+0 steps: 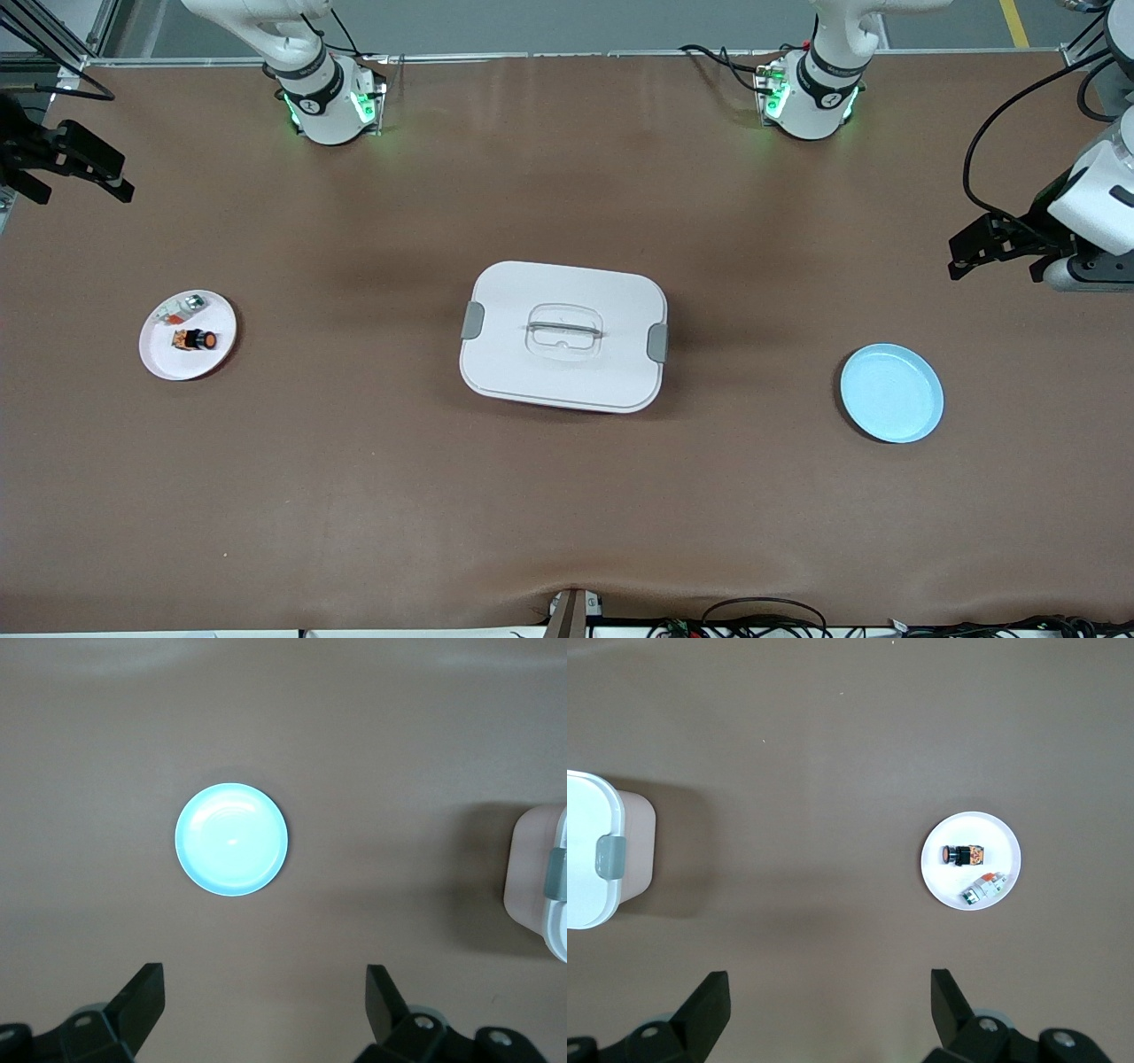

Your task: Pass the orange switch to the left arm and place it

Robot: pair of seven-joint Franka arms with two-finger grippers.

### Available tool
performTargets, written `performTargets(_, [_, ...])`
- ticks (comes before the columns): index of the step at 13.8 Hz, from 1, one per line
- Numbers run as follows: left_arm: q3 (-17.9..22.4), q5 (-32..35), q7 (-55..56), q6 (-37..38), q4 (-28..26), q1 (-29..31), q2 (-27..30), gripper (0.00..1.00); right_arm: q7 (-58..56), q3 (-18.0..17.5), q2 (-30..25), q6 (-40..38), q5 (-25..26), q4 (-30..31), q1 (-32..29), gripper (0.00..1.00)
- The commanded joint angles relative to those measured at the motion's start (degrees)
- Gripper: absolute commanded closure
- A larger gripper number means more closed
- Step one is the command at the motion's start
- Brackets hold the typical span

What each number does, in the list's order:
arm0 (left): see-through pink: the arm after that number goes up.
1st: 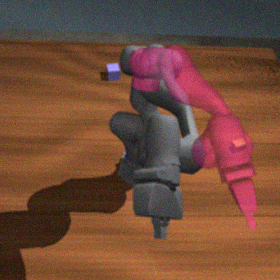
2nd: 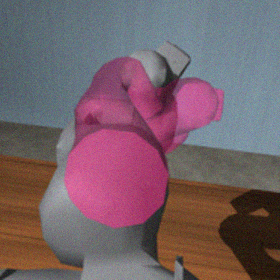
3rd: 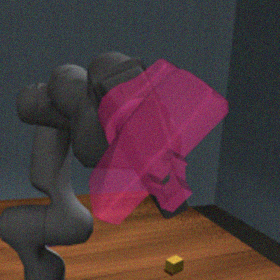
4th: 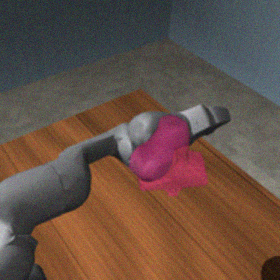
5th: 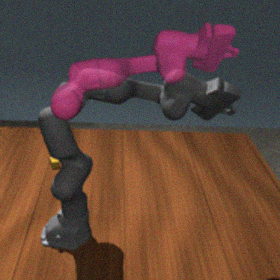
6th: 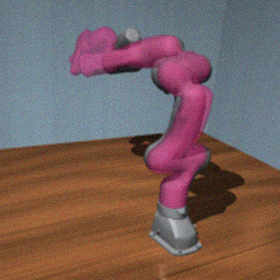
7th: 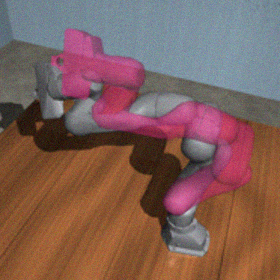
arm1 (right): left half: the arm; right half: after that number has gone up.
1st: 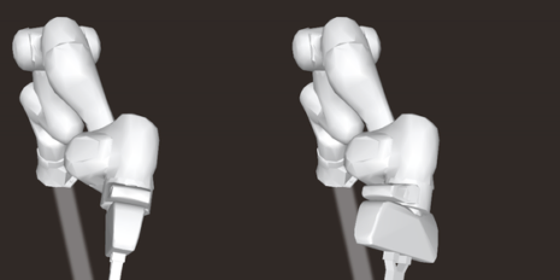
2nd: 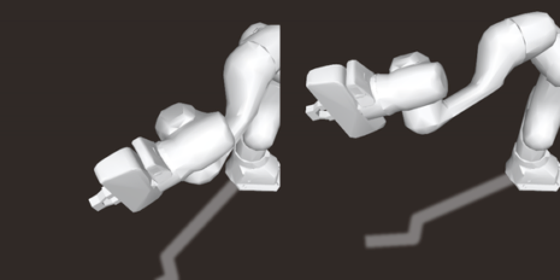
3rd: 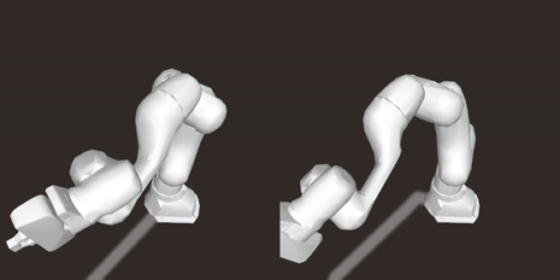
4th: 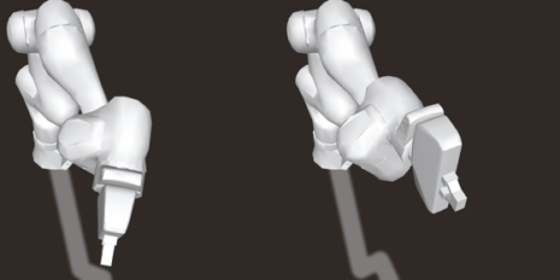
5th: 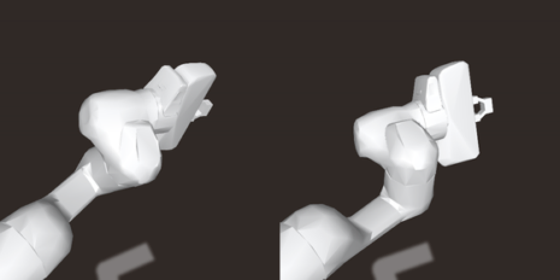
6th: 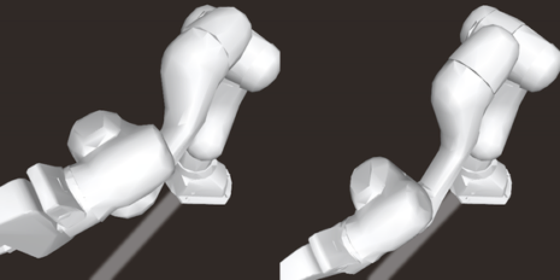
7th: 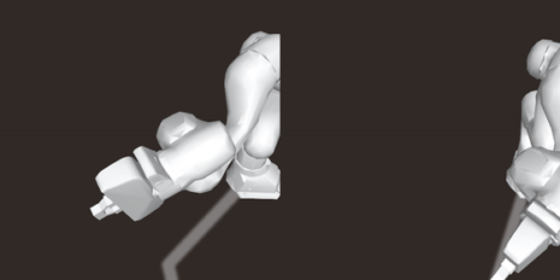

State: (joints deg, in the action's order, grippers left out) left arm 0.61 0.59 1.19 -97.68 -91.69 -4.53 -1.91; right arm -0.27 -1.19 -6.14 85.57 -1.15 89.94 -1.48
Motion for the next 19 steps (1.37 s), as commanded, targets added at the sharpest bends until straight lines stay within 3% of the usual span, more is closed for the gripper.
performTargets(1, [0.0,-0.68,-0.13,1.18,1.43,-0.04,-0.55,0.0,0.54,0.05,-1.33,0.3,1.06,1.03,0.25,0.0])
performTargets(5, [0.0,-0.68,-0.13,1.18,1.43,-0.04,-0.55,0.0,0.36,0.05,-1.25,0.57,1.67,0.68,0.34,0.0])
performTargets(8, [0.0,-0.76,-0.22,1.18,1.43,0.23,-0.55,0.0,-0.16,-0.22,-0.81,0.65,5.89,-0.2,1.57,0.0])
performTargets(14, [0.0,-0.68,-0.31,1.18,1.43,0.23,-0.55,0.0,-0.16,0.66,2.62,2.58,5.54,-2.05,0.07,0.0])
performTargets(19, [0.0,-0.76,-0.4,1.18,1.43,0.49,-0.55,0.0,-0.43,0.49,12.27,4.69,4.76,-3.81,-0.36,0.0])
